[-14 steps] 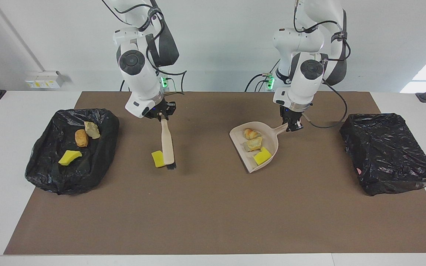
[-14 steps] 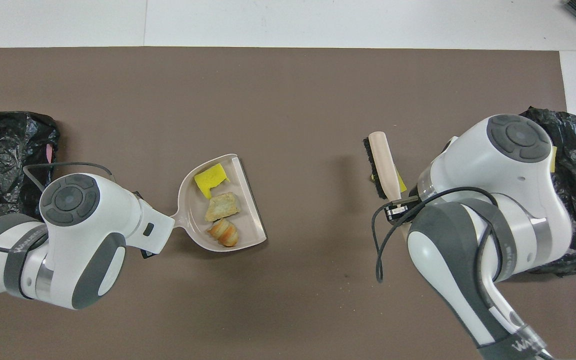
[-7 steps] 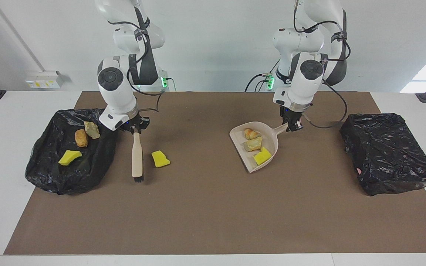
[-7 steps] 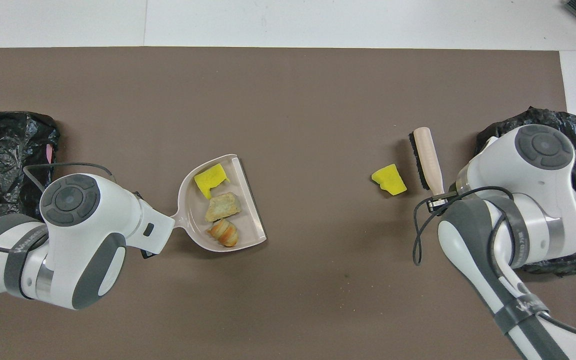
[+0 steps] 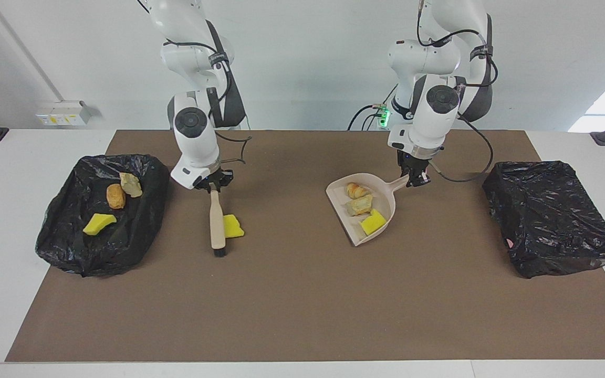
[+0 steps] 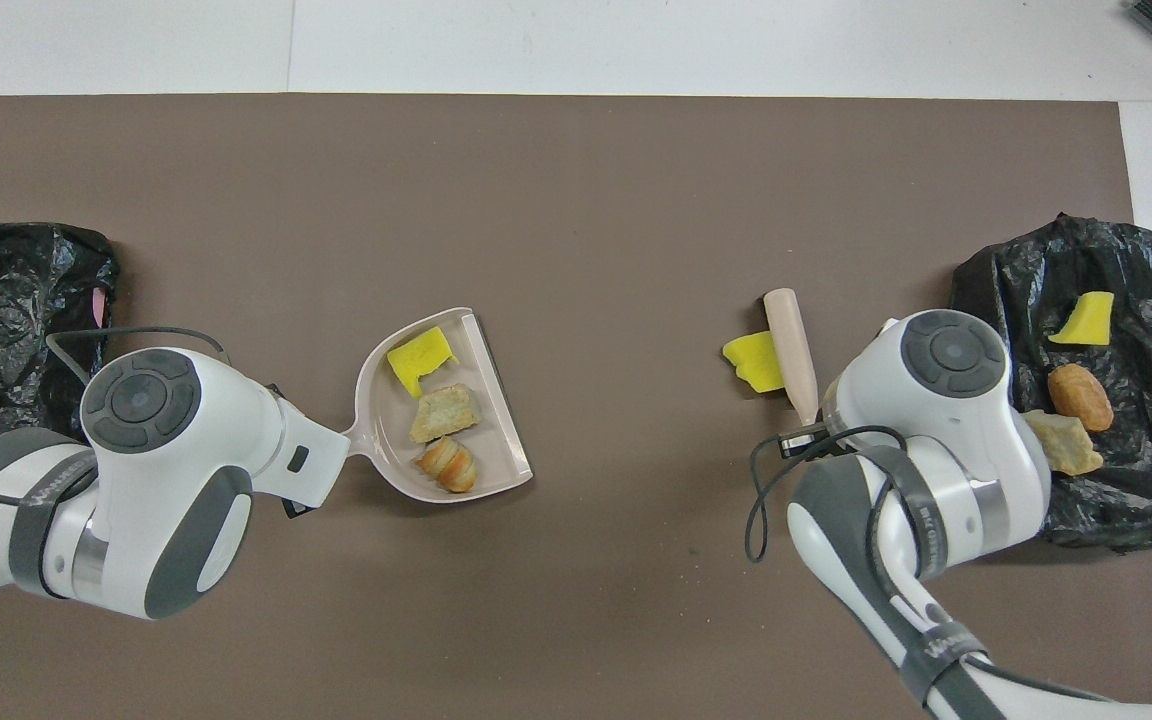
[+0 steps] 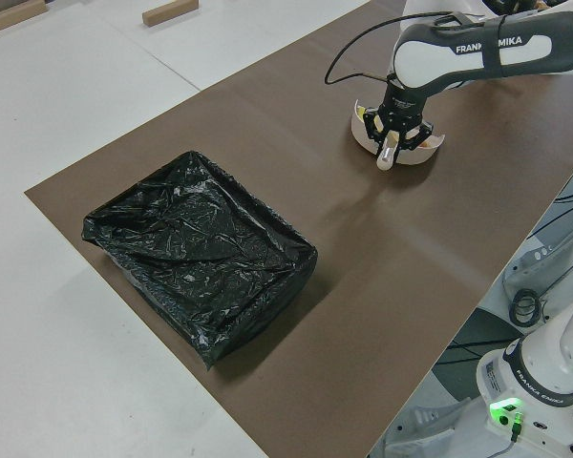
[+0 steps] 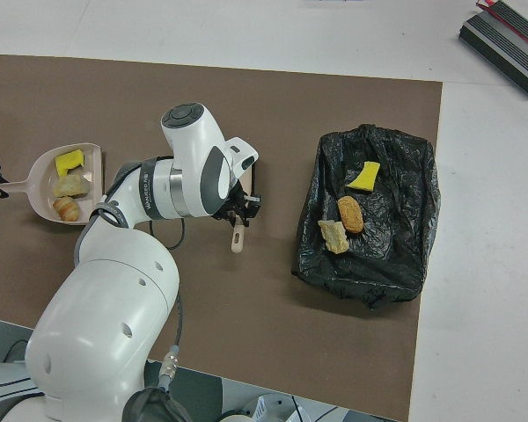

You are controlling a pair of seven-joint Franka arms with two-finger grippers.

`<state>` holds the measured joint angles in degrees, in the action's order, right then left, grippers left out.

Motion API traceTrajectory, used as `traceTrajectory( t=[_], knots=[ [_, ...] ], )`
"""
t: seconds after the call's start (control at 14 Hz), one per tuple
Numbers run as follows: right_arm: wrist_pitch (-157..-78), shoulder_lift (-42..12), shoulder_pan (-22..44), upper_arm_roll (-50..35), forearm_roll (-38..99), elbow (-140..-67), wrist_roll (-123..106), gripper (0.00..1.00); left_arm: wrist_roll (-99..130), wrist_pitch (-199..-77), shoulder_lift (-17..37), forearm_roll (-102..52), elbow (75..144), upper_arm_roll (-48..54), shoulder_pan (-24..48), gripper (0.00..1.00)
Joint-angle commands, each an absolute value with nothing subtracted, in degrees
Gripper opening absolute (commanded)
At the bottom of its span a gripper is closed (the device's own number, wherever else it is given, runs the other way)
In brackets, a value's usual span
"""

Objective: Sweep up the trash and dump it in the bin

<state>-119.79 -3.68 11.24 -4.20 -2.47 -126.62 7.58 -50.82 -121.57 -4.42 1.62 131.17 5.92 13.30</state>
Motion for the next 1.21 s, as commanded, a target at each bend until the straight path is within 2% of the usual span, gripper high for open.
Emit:
traceTrajectory(
  t=[0.0, 0.29, 0.5, 0.64, 0.86, 1.14],
  knots=[
    [-121.20, -4.48, 16.94, -4.39, 2.27, -126.65, 12.03, 0.00, -49.57, -123.05, -5.45, 2.11, 132.54, 5.36, 13.97, 0.00],
    [-121.03, -7.20, 25.47, -4.39, 8.24, -123.32, 15.47, 0.00, -49.57, -123.05, -5.54, 2.11, 132.54, 5.36, 13.97, 0.00],
    [-121.64, -8.78, 29.08, -4.48, 14.22, -120.86, 14.77, 0.00, -49.57, -123.05, -5.54, 2.11, 132.63, 5.36, 13.97, 0.00],
    [-124.87, -9.66, 31.36, -4.57, 20.88, -120.06, 12.94, 0.00, -49.57, -123.22, -5.54, 2.11, 132.71, 5.36, 13.97, 0.00],
    [-131.03, -10.11, 33.83, -4.57, 32.91, -119.97, 8.00, 0.00, -49.57, -123.22, -5.54, 2.11, 132.89, 5.36, 13.97, 0.00],
    [-130.09, -9.85, 34.37, -4.48, 36.21, -119.44, 8.00, 0.00, -49.57, -123.22, -5.54, 2.11, 132.89, 5.36, 13.97, 0.00]
  ],
)
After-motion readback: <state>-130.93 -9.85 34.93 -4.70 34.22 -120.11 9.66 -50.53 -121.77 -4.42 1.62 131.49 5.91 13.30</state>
